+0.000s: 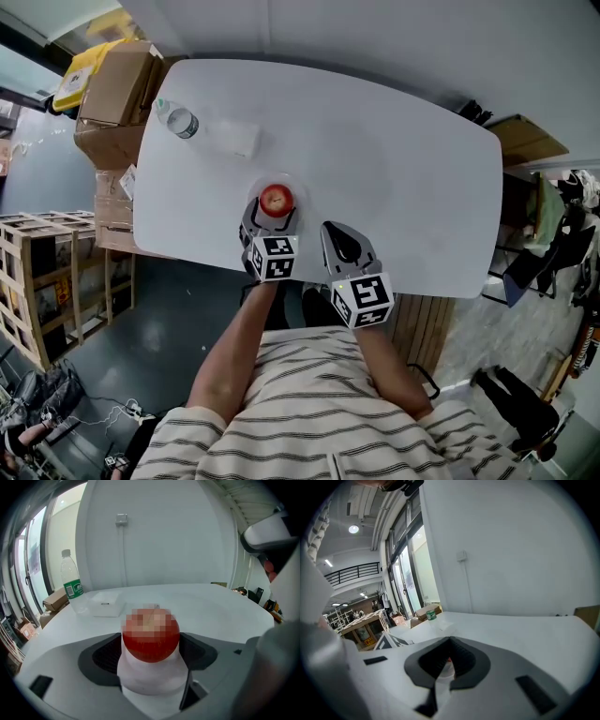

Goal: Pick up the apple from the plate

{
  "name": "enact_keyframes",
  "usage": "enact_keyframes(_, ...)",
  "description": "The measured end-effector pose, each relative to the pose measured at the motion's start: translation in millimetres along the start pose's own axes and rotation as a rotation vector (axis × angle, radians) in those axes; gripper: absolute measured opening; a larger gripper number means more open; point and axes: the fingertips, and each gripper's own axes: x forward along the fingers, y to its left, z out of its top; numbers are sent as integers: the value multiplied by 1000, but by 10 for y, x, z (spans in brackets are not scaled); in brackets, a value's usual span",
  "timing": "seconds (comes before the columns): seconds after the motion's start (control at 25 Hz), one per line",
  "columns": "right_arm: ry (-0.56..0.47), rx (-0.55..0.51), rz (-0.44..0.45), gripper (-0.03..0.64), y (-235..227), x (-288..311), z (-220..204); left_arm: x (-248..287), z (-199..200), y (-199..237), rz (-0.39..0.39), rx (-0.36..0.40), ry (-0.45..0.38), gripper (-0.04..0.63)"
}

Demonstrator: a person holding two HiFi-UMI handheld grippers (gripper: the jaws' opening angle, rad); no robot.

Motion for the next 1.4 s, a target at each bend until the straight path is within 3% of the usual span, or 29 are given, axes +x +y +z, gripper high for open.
enact_keyframes(0.84, -14, -7, 6, 14, 2, -30, 52, -94, 88, 50, 11, -10, -26, 377)
enact_keyframes(1.4, -66, -2, 25, 12, 48, -149, 306, -527, 557, 29, 6, -30, -133, 377)
